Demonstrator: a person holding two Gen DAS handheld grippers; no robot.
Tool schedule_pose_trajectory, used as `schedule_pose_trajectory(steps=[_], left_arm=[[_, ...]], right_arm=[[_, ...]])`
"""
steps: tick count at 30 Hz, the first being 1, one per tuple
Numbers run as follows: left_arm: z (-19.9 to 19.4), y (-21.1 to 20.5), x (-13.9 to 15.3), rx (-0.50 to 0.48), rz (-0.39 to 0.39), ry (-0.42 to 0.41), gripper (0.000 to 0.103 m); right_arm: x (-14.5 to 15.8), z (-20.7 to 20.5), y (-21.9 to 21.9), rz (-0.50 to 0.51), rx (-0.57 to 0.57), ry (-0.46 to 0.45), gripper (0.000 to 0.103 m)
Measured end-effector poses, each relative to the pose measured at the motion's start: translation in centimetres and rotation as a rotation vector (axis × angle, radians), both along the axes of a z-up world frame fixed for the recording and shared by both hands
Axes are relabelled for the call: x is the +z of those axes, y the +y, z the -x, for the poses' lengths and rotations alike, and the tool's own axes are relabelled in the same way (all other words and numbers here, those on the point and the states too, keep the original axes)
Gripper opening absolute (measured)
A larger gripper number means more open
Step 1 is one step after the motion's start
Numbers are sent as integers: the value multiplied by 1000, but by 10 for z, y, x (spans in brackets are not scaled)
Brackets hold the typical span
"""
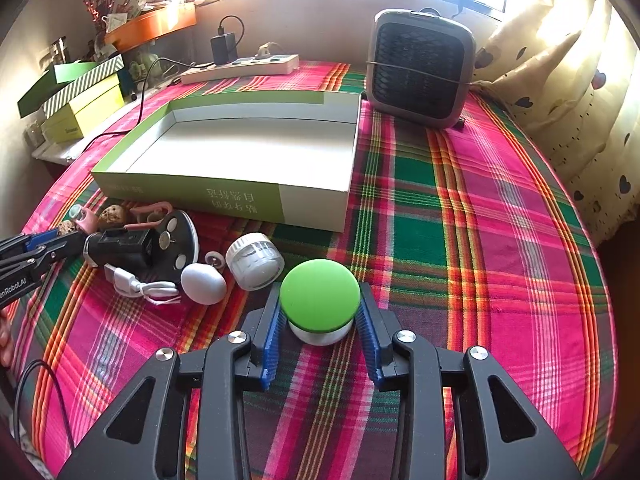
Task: Organize objects
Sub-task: 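Carry the walnut and the green knob over into the white box lid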
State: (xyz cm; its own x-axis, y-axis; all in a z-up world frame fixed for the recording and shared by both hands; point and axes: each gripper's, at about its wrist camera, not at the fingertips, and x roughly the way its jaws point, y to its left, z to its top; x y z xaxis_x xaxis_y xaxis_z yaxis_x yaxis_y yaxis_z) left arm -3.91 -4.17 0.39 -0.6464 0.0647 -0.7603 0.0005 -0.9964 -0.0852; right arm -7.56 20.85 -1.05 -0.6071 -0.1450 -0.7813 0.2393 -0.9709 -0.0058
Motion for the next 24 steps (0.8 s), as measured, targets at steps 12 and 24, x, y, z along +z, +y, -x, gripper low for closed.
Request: schedule_pose_trajectory(steps=[12, 24], left_arm=[[-7, 2, 10, -15, -11, 15, 29], [7, 6, 40, -79, -31, 59, 29]], right_arm=[[8, -5, 1, 9, -6, 23, 36], [28, -2, -3, 22, 7, 53, 35]])
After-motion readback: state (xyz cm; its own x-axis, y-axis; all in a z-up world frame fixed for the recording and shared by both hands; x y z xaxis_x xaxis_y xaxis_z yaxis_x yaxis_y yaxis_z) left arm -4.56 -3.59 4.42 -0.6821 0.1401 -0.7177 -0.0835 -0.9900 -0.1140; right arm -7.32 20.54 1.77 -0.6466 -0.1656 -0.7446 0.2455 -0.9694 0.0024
